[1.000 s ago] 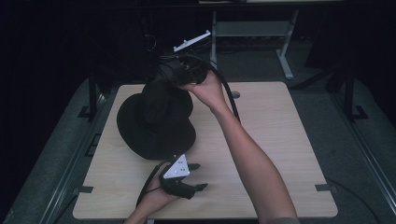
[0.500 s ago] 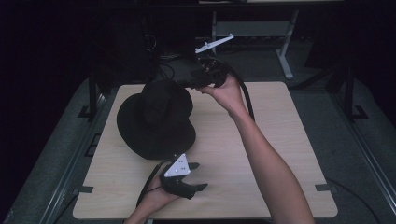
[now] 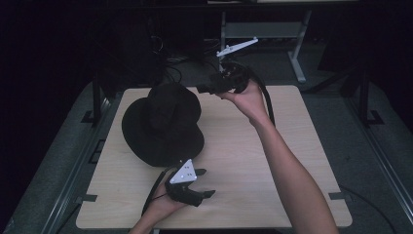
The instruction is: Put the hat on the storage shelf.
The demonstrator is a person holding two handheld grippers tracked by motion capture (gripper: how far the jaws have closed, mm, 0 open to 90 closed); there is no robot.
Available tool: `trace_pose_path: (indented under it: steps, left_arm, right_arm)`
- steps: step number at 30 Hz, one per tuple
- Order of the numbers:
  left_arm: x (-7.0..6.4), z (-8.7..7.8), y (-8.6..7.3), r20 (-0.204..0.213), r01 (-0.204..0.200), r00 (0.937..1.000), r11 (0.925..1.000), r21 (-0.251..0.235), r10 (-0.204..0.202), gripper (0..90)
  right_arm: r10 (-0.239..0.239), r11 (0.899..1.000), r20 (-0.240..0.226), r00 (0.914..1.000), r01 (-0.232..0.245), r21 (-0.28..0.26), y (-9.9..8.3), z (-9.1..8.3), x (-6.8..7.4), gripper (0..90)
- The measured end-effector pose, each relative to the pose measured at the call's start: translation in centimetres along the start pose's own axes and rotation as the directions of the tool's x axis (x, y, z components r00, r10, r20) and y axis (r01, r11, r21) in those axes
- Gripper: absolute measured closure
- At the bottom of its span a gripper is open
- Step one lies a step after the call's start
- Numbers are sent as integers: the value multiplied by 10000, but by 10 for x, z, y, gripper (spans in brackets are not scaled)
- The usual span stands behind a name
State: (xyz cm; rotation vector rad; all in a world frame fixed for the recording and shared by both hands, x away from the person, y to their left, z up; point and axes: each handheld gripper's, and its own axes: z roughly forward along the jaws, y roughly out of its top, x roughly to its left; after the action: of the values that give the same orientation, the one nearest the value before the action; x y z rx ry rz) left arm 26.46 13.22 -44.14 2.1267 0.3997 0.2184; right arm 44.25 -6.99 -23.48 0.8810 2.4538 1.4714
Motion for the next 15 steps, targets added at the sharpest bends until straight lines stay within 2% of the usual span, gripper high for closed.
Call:
trace_pose_path:
  steps: [15]
  left_arm:
    - [2, -1, -1, -95, 208, 9997, 9997, -125, -209, 252]
  right_arm:
    - [88, 10000, 95, 9999, -88, 33, -15, -21, -6, 243]
